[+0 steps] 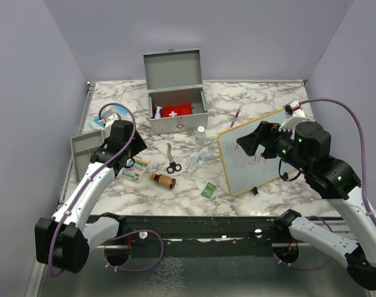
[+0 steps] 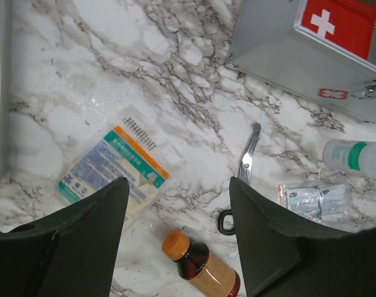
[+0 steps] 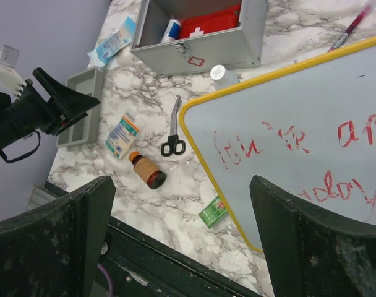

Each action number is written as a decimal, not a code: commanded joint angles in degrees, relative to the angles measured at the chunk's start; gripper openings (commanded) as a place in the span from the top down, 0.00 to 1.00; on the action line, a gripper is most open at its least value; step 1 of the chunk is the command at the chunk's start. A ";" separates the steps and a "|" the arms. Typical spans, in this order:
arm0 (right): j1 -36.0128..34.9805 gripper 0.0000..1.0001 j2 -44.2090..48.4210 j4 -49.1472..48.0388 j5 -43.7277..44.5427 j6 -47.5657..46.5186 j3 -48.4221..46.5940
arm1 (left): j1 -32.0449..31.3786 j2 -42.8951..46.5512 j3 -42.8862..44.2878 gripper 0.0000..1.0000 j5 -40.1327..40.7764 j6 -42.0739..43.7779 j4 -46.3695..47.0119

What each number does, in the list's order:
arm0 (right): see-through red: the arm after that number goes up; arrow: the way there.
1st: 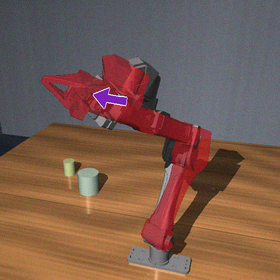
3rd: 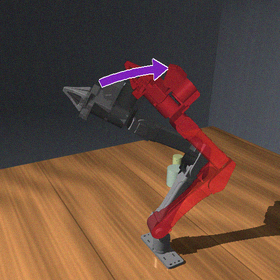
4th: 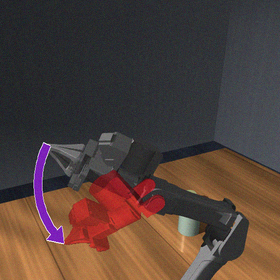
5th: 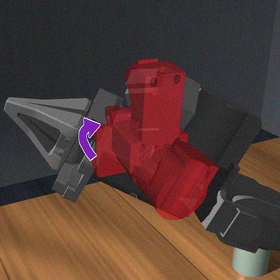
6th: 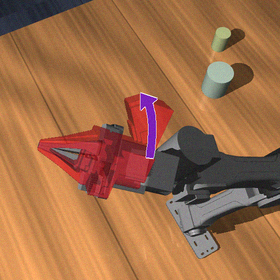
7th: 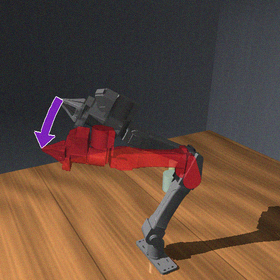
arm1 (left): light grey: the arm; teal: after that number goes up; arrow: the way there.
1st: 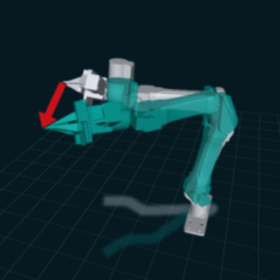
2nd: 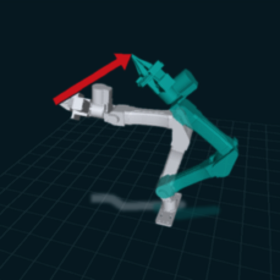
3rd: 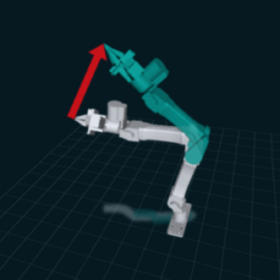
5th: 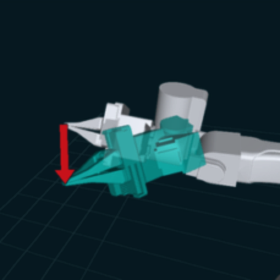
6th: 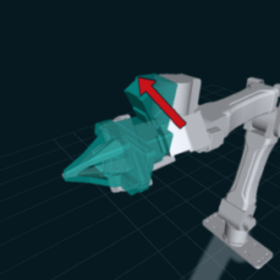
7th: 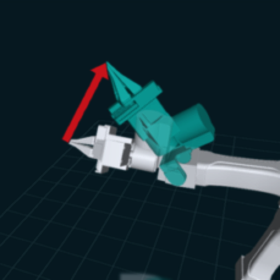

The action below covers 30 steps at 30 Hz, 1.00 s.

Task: Organize the medicine kit
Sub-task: Place the medical item at the medicine box, then pick up the medical item at the center of the board.

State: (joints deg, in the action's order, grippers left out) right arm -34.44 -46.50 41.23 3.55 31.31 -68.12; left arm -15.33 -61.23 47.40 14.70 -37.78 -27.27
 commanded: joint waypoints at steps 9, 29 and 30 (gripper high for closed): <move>-0.11 0.03 -0.11 -2.54 -0.12 -5.64 0.73 | 0.35 4.76 -9.47 0.33 6.03 -21.32 -9.20; -0.11 0.03 -0.66 -4.79 -0.21 -5.22 3.06 | 0.65 2.29 -18.25 0.47 9.83 -29.89 -6.44; -0.11 0.03 -0.58 -4.92 -0.21 -5.09 3.15 | 0.65 2.03 -18.63 0.48 9.40 -29.83 -5.50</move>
State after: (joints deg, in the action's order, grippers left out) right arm -34.44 -46.98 37.69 3.55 26.89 -65.43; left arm -15.05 -58.24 30.48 22.81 -64.84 -35.40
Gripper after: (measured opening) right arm 0.965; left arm 0.538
